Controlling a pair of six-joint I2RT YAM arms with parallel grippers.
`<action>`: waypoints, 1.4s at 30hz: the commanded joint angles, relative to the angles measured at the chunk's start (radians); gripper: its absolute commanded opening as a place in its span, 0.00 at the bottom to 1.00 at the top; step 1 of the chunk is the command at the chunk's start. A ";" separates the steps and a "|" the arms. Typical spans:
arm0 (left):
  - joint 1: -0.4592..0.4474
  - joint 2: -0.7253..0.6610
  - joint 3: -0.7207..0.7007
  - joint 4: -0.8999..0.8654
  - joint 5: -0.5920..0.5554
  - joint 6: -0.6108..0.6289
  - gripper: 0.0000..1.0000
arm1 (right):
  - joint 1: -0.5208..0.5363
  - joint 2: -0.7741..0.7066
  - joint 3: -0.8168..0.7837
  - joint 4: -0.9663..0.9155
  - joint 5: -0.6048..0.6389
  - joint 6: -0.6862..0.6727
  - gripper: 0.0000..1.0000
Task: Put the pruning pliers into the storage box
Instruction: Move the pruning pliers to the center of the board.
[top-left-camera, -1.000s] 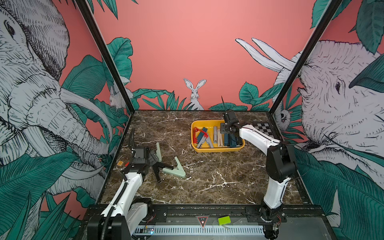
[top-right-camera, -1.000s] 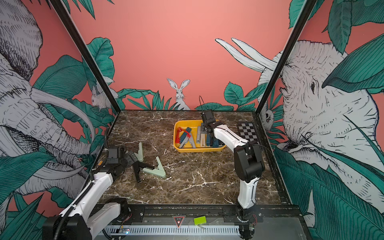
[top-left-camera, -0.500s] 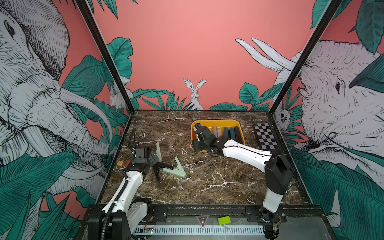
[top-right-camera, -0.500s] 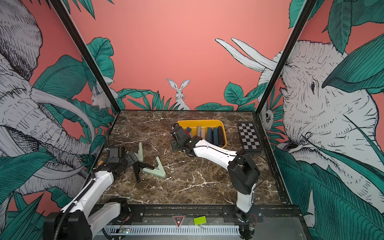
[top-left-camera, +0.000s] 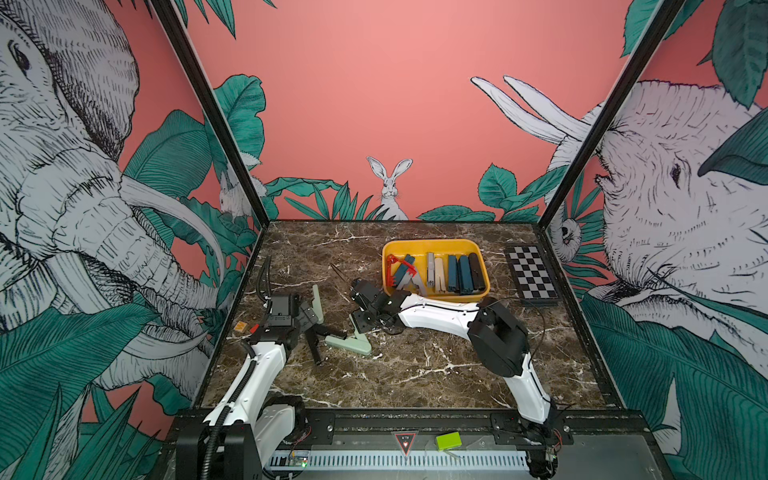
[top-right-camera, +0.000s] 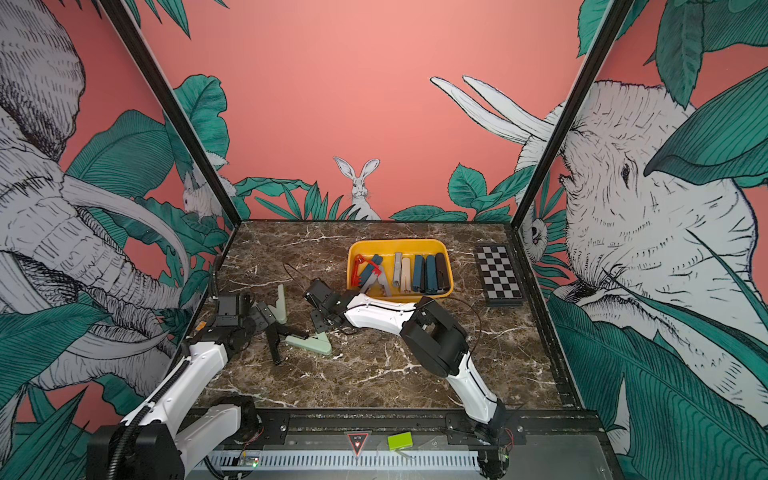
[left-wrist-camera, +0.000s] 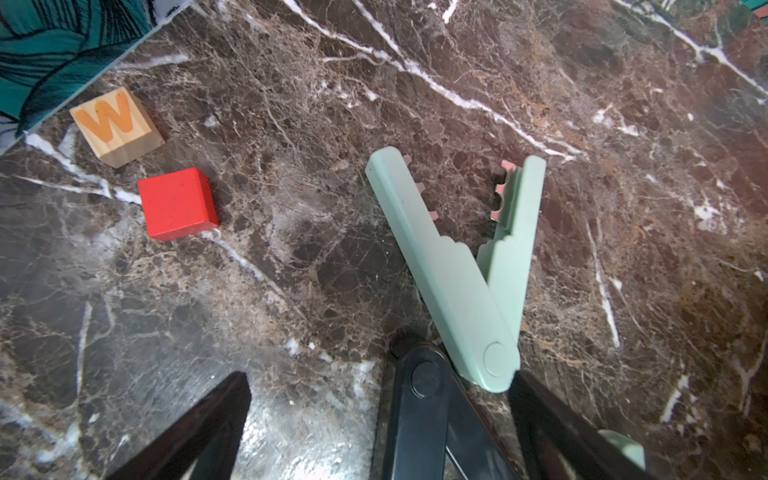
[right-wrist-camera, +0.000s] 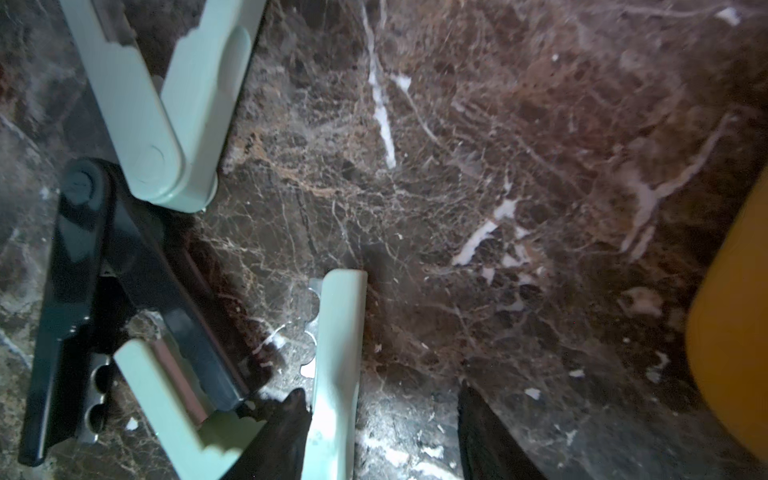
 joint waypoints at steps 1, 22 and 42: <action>-0.003 -0.014 -0.010 -0.009 -0.022 0.000 0.99 | 0.014 0.005 0.022 -0.027 -0.028 -0.005 0.56; -0.003 -0.030 -0.020 -0.014 -0.032 0.003 0.99 | 0.043 0.056 0.069 -0.190 -0.012 -0.024 0.51; -0.003 -0.041 -0.015 -0.023 -0.041 0.002 0.99 | -0.096 -0.208 -0.366 -0.164 0.074 -0.115 0.31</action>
